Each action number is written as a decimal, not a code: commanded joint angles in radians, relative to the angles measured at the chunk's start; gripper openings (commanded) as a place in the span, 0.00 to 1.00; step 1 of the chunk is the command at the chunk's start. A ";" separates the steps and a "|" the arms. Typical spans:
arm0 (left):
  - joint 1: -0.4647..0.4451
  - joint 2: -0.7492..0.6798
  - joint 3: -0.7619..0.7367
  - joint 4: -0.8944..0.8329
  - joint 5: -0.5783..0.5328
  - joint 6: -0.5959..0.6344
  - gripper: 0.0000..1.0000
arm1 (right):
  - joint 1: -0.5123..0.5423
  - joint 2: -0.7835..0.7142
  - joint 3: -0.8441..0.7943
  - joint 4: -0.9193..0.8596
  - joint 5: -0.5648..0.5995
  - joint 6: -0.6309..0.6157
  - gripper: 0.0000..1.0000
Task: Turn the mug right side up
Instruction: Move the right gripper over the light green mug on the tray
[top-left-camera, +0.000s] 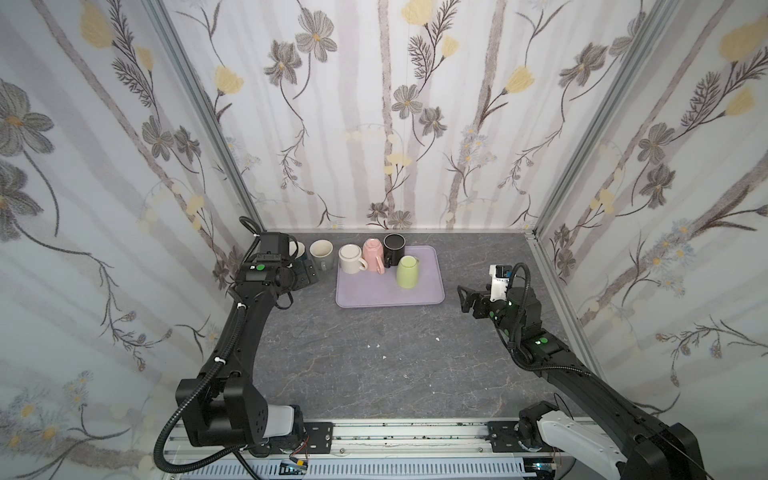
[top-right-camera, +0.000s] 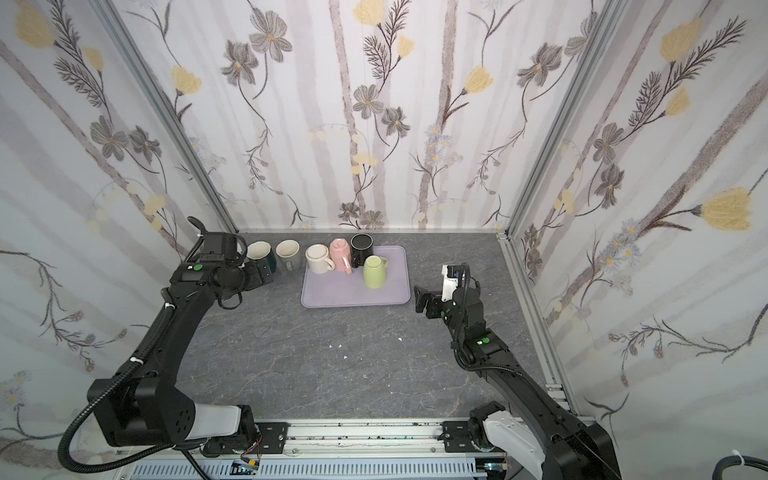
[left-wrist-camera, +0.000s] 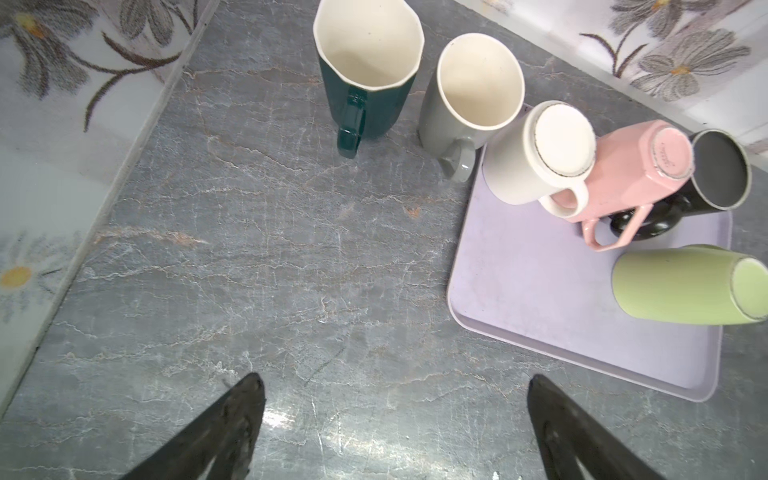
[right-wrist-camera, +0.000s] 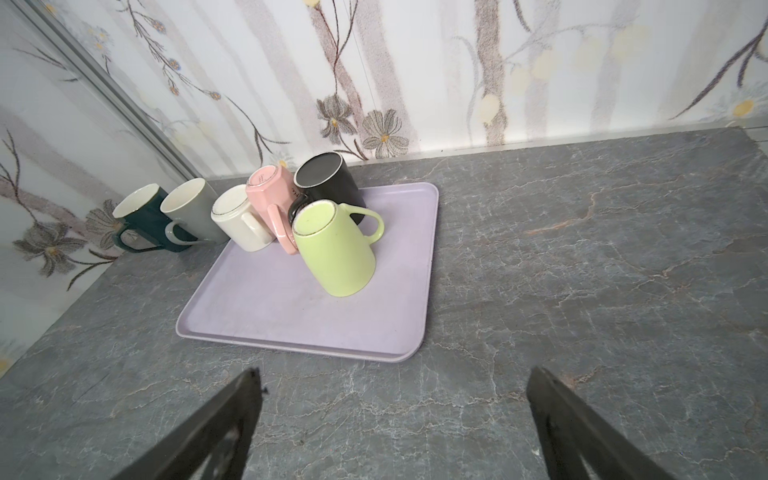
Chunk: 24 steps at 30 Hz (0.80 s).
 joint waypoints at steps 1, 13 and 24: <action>-0.004 -0.059 -0.063 0.104 0.043 -0.033 1.00 | 0.029 0.059 0.057 -0.004 -0.012 0.006 1.00; -0.006 -0.167 -0.165 0.153 0.144 -0.040 1.00 | 0.178 0.420 0.417 -0.084 -0.017 0.030 1.00; -0.007 -0.199 -0.211 0.210 0.275 -0.101 1.00 | 0.252 0.702 0.685 -0.143 -0.031 0.083 1.00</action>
